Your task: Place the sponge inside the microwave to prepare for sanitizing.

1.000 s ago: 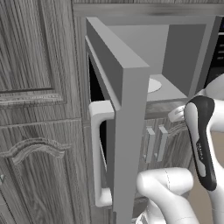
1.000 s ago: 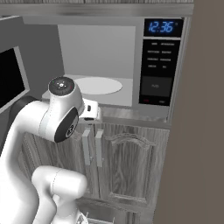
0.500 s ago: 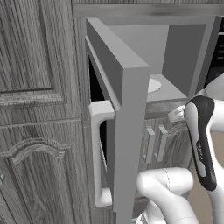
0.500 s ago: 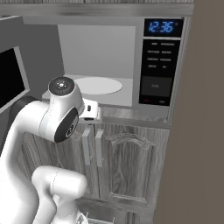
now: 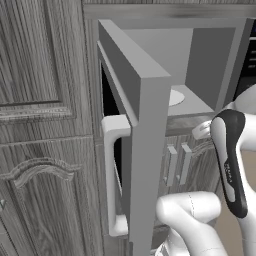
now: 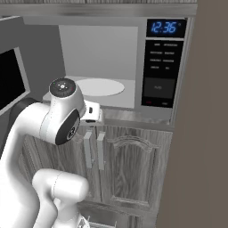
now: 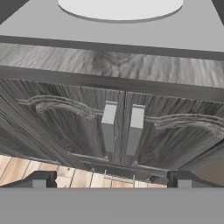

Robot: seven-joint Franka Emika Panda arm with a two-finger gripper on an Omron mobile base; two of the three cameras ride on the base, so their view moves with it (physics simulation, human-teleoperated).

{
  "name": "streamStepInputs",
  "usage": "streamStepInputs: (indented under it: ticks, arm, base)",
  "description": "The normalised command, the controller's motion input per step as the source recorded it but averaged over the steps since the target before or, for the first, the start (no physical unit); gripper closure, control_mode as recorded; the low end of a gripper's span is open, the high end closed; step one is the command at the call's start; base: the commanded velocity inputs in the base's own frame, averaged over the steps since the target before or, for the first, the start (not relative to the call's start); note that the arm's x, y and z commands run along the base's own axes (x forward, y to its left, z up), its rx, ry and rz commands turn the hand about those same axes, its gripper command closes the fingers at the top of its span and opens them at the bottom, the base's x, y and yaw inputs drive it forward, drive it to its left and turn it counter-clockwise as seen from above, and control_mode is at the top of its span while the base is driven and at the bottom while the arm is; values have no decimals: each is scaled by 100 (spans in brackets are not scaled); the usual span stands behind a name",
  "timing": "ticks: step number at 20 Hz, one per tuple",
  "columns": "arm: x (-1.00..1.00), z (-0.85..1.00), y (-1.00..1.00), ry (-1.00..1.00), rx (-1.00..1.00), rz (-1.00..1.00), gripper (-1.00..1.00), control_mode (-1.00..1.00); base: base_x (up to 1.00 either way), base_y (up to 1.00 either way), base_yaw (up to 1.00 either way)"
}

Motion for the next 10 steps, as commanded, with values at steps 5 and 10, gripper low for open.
streamStepInputs:
  ticks: [5,10]
  arm:
    - [0,0,0,0,0,0,-100,100]
    - [0,0,0,0,0,0,-100,100]
  base:
    - [0,0,0]
    - [0,0,0]
